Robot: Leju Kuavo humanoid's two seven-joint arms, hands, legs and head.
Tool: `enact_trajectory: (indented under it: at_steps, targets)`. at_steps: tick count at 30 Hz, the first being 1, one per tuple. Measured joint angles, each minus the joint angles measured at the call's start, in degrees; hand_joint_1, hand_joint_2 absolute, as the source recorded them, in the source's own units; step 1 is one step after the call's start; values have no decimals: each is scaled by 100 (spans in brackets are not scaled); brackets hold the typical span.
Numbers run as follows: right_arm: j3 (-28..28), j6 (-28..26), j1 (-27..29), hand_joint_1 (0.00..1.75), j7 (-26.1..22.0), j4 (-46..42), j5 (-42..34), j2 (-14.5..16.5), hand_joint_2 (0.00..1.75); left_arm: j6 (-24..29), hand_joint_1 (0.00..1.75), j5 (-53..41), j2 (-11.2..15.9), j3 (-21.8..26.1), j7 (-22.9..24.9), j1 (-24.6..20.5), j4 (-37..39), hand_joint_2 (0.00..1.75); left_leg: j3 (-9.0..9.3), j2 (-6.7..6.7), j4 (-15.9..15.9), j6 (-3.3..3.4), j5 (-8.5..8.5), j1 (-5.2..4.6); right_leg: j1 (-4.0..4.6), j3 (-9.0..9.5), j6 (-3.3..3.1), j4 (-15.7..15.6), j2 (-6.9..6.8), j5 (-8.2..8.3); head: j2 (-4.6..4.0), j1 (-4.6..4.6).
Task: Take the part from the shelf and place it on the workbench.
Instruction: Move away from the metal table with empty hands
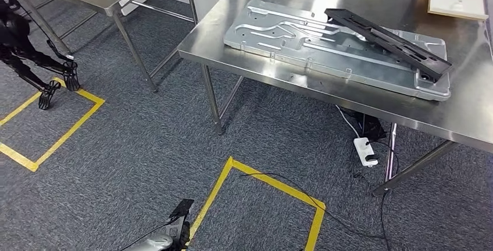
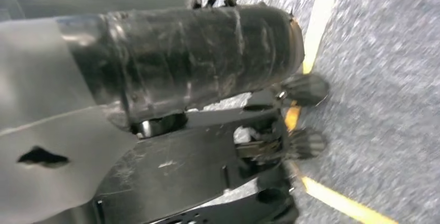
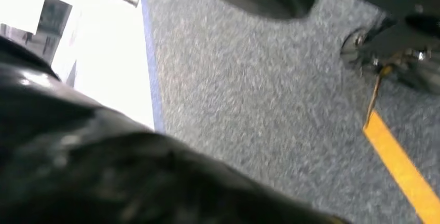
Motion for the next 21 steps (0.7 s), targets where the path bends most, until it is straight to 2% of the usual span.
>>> enact_trajectory:
  at_steps: [2, 3, 4, 5, 6, 7, 8, 10, 11, 12, 14, 16, 18, 19, 20, 21]
  targets:
    - [70, 30, -13, 0, -4, 9, 83, 2, 0, 25, 0, 50, 15, 0, -8, 21, 0, 0, -183, 228, 421, -63, -287, 8, -14, -3, -46, -32, -127, 34, 0, -33]
    - [119, 53, -14, 0, -4, 13, 123, 3, 0, 30, 0, 81, 15, 0, -21, 29, 0, 0, -318, 329, 754, -96, -474, 15, -9, -9, -53, -35, -194, 39, 0, -48]
    - [168, 80, -14, 0, -4, 18, 166, 4, 0, 31, 0, 114, 15, 0, -41, 48, 0, 0, -449, 375, 1082, -120, -620, 31, -5, -16, -55, -33, -269, 40, 0, -51]
    - [215, 106, -16, 0, -4, 22, 204, 5, 0, 28, 0, 153, 16, 0, -67, 80, 0, 0, -525, 401, 1296, -136, -685, 43, -5, -20, -55, -32, -339, 40, 0, -50]
    - [262, 126, -23, 0, -3, 25, 240, 6, 0, 26, 0, 186, 24, 0, -91, 124, 0, 0, -515, 424, 1335, -145, -658, 52, -7, -22, -55, -30, -402, 40, 0, -52]
    - [302, 146, -38, 0, -1, 27, 272, 6, 0, 25, 0, 217, 36, 0, -117, 171, 0, 0, -405, 450, 1171, -145, -543, 57, -9, -22, -55, -29, -458, 40, 0, -52]
    - [339, 168, -57, 0, 2, 28, 296, 6, 0, 23, 0, 243, 52, 0, -142, 210, 0, 0, -201, 501, 821, -134, -366, 57, -11, -17, -53, -29, -511, 39, 0, -54]
    - [402, 213, -92, 0, 12, 30, 322, 7, 0, 23, 0, 283, 83, 0, -185, 246, 0, 0, 187, 718, 98, -87, -150, 15, 2, -6, -27, -37, -618, 41, 0, -52]
    - [430, 226, -101, 0, 18, 30, 321, 8, 0, 23, 0, 298, 93, 0, -198, 251, 0, 0, 288, 789, -112, -53, -110, -13, 13, -1, -1, -46, -671, 45, 0, -50]
    - [456, 232, -105, 0, 26, 30, 312, 11, 0, 23, 0, 309, 103, 0, -206, 260, 1, 0, 303, 819, -181, -24, -125, -41, 23, 3, 28, -58, -719, 53, 0, -47]
    - [508, 255, -108, 0, 61, 31, 293, 18, 0, 22, 0, 313, 129, 0, -188, 300, 1, 0, 290, 707, -219, 44, -73, -38, 26, 20, 100, -80, -771, 53, 0, -46]
    - [551, 308, -111, 0, 101, 33, 309, 21, 0, 3, 0, 272, 150, 0, -119, 328, 1, 0, 309, 608, -287, 118, -12, -8, 21, -41, 150, 78, -584, -89, 0, -40]
    - [598, 365, -104, 0, 122, 42, 339, 21, 0, -32, 0, 213, 153, 0, -28, 319, 0, 0, 304, 510, -310, 176, 26, -2, 24, -298, 151, 652, -321, -425, 0, -18]
    - [621, 386, -95, 0, 125, 47, 346, 21, 0, -48, 0, 186, 152, 0, 16, 312, 0, 0, 289, 456, -303, 192, 33, -10, 31, -465, 143, 1015, -263, -587, 0, -10]
    - [641, 402, -87, 0, 128, 53, 347, 20, 0, -63, 0, 163, 152, 0, 55, 310, 0, 0, 276, 391, -292, 199, 36, -18, 34, -596, 140, 1288, -237, -667, 0, -5]
    - [656, 408, -83, 0, 128, 57, 341, 20, 0, -72, 0, 139, 152, 0, 87, 312, 0, 0, 263, 324, -276, 201, 37, -25, 37, -650, 137, 1391, -224, -645, 0, -5]
